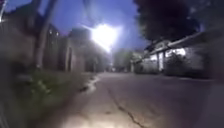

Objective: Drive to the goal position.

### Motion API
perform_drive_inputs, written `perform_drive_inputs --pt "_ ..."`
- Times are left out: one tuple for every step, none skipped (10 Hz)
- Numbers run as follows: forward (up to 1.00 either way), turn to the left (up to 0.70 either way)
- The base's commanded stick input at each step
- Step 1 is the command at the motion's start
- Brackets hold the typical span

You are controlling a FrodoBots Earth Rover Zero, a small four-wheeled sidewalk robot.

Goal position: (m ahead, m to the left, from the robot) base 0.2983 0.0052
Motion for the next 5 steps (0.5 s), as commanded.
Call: perform_drive_inputs --pt "0.7 -0.18" --pt "0.7 0.0" --pt "0.7 0.0" --pt "0.7 0.0" --pt "0.7 0.0"
